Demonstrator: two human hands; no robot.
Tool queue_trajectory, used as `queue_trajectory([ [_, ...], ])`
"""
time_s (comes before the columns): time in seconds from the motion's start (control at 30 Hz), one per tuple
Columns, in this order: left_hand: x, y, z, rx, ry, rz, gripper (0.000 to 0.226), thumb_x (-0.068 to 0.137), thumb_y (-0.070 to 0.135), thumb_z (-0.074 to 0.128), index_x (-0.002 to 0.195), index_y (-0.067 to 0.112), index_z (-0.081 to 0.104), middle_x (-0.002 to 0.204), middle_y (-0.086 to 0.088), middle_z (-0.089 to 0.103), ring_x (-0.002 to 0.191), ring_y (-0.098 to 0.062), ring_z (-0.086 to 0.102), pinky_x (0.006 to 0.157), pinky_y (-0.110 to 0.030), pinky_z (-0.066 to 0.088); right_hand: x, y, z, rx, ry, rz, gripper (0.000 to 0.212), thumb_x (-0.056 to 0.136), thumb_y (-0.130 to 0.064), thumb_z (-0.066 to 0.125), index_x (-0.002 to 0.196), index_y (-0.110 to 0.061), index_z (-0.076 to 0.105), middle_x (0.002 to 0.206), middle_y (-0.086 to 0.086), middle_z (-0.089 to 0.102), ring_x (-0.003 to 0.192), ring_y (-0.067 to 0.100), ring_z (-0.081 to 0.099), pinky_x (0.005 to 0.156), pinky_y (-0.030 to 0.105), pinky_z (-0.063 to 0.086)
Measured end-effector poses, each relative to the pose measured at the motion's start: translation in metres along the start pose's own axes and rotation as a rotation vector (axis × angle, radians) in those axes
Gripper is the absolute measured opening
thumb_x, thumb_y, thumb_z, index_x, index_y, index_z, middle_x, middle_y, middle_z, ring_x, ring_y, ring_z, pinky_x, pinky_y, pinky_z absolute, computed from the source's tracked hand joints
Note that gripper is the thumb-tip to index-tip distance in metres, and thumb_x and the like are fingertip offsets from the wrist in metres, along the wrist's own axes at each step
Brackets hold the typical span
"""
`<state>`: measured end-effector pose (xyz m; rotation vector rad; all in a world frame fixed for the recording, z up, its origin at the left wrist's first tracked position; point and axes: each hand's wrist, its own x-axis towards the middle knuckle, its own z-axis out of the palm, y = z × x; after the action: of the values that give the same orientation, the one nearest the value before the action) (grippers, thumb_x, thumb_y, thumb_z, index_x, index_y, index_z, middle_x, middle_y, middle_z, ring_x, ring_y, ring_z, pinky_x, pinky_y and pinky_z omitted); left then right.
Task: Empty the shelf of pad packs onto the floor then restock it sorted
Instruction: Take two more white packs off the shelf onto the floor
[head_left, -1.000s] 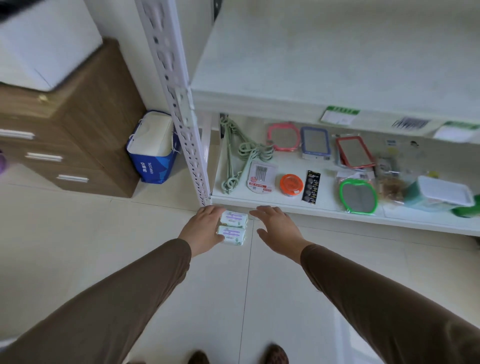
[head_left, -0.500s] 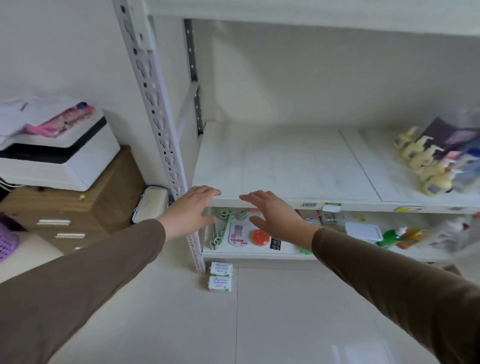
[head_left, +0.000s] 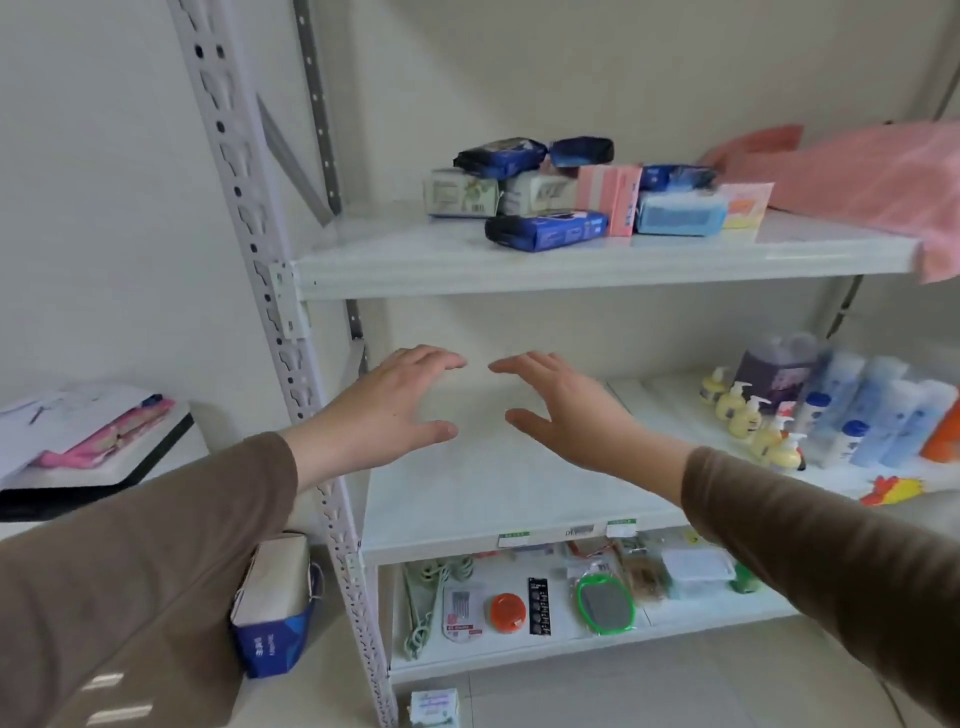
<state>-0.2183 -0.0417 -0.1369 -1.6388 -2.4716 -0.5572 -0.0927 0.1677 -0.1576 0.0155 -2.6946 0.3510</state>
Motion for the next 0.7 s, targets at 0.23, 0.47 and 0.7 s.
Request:
queue_trajectory([
  [0.23, 0.035, 0.017, -0.056, -0.025, 0.134, 0.066, 0.066, 0.087, 0.043, 0.069, 0.144, 0.033, 0.038, 0.143, 0.018, 0.038, 0.134, -0.001, 0.031, 0.107, -0.024, 0.028, 0.016, 0.000, -0.072, -0.035, 0.172, 0.030, 0.048, 0.095, -0.034, 0.060, 0.141, -0.028, 0.046, 0.134, -0.009, 0.052, 0.124, 0.012, 0.046, 0.100, 0.032, 0.041],
  [0.47, 0.093, 0.016, -0.081, -0.005, 0.202, 0.092, 0.064, 0.087, 0.042, 0.069, 0.144, 0.033, 0.040, 0.145, 0.015, 0.039, 0.136, -0.005, 0.032, 0.108, -0.021, 0.024, 0.048, 0.032, -0.116, -0.015, 0.282, 0.055, 0.042, 0.097, -0.035, 0.057, 0.138, -0.026, 0.050, 0.133, -0.009, 0.053, 0.116, 0.007, 0.047, 0.091, 0.022, 0.035],
  [0.7, 0.171, 0.003, -0.094, 0.073, 0.272, 0.045, 0.061, 0.089, 0.041, 0.067, 0.143, 0.026, 0.043, 0.144, 0.007, 0.043, 0.136, -0.011, 0.038, 0.109, -0.022, 0.025, 0.108, 0.084, -0.144, 0.031, 0.229, 0.050, 0.044, 0.099, -0.044, 0.052, 0.139, -0.028, 0.050, 0.137, -0.009, 0.052, 0.120, 0.009, 0.049, 0.102, 0.033, 0.042],
])
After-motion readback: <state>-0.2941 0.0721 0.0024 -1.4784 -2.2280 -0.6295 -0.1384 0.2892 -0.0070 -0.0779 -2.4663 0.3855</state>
